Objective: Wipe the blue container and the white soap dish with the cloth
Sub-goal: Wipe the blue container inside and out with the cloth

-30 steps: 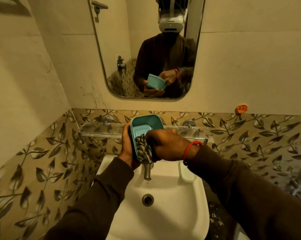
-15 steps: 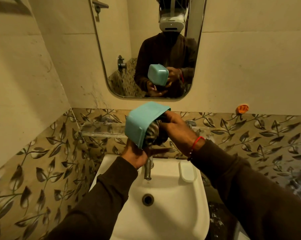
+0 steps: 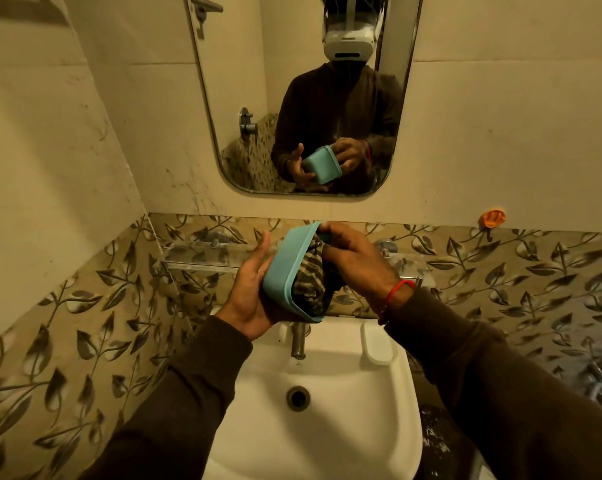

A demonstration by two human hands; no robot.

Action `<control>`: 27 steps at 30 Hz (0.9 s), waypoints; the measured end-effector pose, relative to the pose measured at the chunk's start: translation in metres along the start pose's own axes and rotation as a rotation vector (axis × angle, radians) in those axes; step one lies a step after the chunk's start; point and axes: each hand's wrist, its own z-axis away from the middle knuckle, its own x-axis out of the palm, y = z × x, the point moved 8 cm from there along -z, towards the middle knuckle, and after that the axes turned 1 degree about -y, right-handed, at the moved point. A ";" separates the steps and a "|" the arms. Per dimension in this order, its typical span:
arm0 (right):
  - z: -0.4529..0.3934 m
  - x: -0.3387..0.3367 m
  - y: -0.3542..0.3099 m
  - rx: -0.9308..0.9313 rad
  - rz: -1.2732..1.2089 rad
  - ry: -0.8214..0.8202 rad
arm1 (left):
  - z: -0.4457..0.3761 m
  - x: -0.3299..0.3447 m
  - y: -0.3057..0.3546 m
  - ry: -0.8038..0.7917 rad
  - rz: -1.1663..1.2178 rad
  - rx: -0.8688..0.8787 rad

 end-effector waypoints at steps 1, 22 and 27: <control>-0.001 0.001 0.003 -0.007 0.051 0.004 | 0.000 -0.003 -0.002 0.000 -0.039 -0.045; 0.015 0.069 -0.004 -0.176 0.982 -0.398 | -0.016 -0.005 -0.035 0.069 0.229 -0.059; 0.018 0.072 -0.006 -0.109 0.975 -0.504 | -0.013 -0.007 -0.046 0.049 0.196 -0.052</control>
